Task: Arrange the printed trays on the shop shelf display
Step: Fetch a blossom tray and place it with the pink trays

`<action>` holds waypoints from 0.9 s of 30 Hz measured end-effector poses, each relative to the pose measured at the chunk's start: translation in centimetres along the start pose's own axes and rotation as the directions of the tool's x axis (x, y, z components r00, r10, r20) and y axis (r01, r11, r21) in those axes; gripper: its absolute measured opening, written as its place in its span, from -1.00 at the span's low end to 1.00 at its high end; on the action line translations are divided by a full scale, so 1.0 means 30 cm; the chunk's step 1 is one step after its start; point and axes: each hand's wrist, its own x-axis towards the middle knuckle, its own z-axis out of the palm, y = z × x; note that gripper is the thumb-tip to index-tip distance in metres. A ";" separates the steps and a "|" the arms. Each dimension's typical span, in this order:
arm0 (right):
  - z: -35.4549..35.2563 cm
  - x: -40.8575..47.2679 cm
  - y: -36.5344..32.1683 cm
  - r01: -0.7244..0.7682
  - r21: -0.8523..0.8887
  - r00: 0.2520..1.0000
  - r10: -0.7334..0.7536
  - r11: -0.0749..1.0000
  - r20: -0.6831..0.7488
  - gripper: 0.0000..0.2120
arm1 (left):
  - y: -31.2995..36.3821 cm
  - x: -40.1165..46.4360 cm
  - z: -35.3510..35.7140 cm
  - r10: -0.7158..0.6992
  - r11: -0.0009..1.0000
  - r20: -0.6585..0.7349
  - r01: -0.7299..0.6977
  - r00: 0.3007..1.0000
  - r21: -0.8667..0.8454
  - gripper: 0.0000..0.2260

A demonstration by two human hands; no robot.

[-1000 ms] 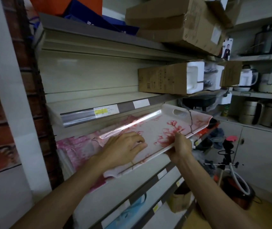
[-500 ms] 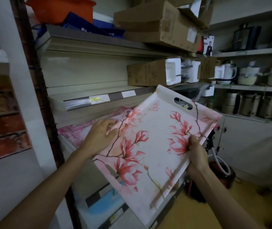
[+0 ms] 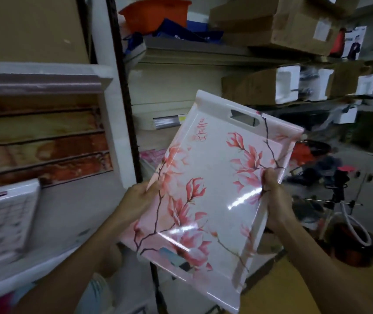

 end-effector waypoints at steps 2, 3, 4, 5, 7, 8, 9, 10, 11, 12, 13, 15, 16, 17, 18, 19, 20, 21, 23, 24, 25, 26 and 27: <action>0.061 -0.013 0.044 -0.041 0.019 0.998 0.039 0.999 0.057 -0.28 | -0.036 -0.059 -0.064 -0.024 1.000 -0.050 0.024 0.998 -0.003 -0.60; 0.094 -0.024 0.064 -0.059 0.012 0.995 0.057 0.998 0.087 -0.20 | -0.055 -0.088 -0.097 -0.028 0.999 -0.081 0.029 0.996 0.013 -0.60; 0.129 -0.033 0.083 -0.070 -0.012 0.991 0.070 0.998 0.114 -0.25 | -0.072 -0.118 -0.130 -0.028 0.999 -0.112 0.032 0.993 0.039 -0.60; 0.165 -0.044 0.101 -0.072 -0.044 0.989 0.077 0.996 0.125 -0.38 | -0.091 -0.146 -0.165 -0.035 0.997 -0.140 0.044 0.990 0.059 -0.60; 0.243 -0.065 0.143 -0.087 -0.052 0.984 0.094 0.995 0.152 -0.59 | -0.140 -0.197 -0.236 -0.063 0.995 -0.169 0.075 0.984 0.063 -0.59; 0.285 -0.078 0.165 -0.098 -0.058 0.979 0.107 0.993 0.175 -0.60 | -0.165 -0.220 -0.270 -0.079 0.994 -0.181 0.091 0.980 0.056 -0.59; 0.328 -0.092 0.188 -0.109 -0.067 0.974 0.120 0.992 0.190 -0.57 | -0.189 -0.244 -0.305 -0.099 0.993 -0.205 0.111 0.974 0.047 -0.59; 0.370 -0.103 0.217 -0.117 -0.063 0.971 0.128 0.991 0.204 -0.54 | -0.216 -0.267 -0.340 -0.117 0.991 -0.233 0.130 0.966 0.041 -0.59; 0.412 -0.114 0.246 -0.125 -0.059 0.965 0.135 0.990 0.223 -0.52 | -0.236 -0.291 -0.373 -0.134 0.988 -0.260 0.149 0.956 0.039 -0.60; 0.453 -0.129 0.273 -0.139 -0.057 0.960 0.149 0.989 0.238 -0.52 | -0.251 -0.317 -0.406 -0.146 0.985 -0.283 0.166 0.948 0.046 -0.61; 0.496 -0.148 0.296 -0.154 -0.066 0.954 0.165 0.986 0.249 -0.53 | -0.265 -0.342 -0.440 -0.155 0.982 -0.303 0.180 0.940 0.055 -0.64; 0.578 -0.187 0.339 -0.169 -0.069 0.944 0.181 0.983 0.276 -0.55 | -0.300 -0.389 -0.509 -0.179 0.978 -0.328 0.204 0.928 0.042 -0.67; 0.619 -0.201 0.364 -0.179 -0.061 0.939 0.189 0.982 0.288 -0.56 | -0.317 -0.411 -0.546 -0.193 0.976 -0.338 0.215 0.921 0.027 -0.66; 0.662 -0.219 0.386 -0.194 -0.051 0.934 0.201 0.980 0.296 -0.57 | -0.335 -0.430 -0.585 -0.210 0.974 -0.356 0.228 0.911 0.009 -0.65; 0.705 -0.240 0.401 -0.215 -0.045 0.925 0.218 0.976 0.310 -0.56 | -0.356 -0.447 -0.624 -0.230 0.970 -0.368 0.245 0.901 -0.006 -0.64; 0.747 -0.259 0.418 -0.239 -0.040 0.913 0.239 0.970 0.330 -0.55 | -0.377 -0.461 -0.663 -0.244 0.966 -0.375 0.259 0.894 -0.011 -0.65; 0.790 -0.279 0.436 -0.262 -0.032 0.899 0.256 0.965 0.356 -0.55 | -0.401 -0.473 -0.701 -0.253 0.963 -0.383 0.269 0.888 -0.010 -0.68; 0.849 -0.304 0.455 -0.281 -0.027 0.885 0.270 0.959 0.379 -0.56 | -0.425 -0.490 -0.751 -0.259 0.960 -0.400 0.279 0.879 -0.009 -0.71; 0.924 -0.332 0.478 -0.302 -0.016 0.856 0.278 0.953 0.436 -0.63 | -0.450 -0.504 -0.810 -0.278 0.955 -0.421 0.294 0.863 -0.028 -0.77; 0.973 -0.353 0.494 -0.299 -0.025 0.841 0.276 0.954 0.466 -0.65 | -0.472 -0.513 -0.855 -0.303 0.949 -0.435 0.311 0.848 -0.054 -0.76; 1.018 -0.376 0.508 -0.287 -0.034 0.833 0.267 0.957 0.484 -0.65 | -0.488 -0.523 -0.895 -0.327 0.941 -0.444 0.330 0.834 -0.075 -0.74; 1.066 -0.399 0.523 -0.266 -0.043 0.825 0.251 0.963 0.506 -0.66 | -0.517 -0.529 -0.944 -0.347 0.934 -0.457 0.347 0.819 -0.087 -0.70; 1.114 -0.423 0.539 -0.243 -0.053 0.818 0.234 0.968 0.526 -0.68 | -0.547 -0.536 -0.994 -0.351 0.933 -0.470 0.348 0.810 -0.097 -0.65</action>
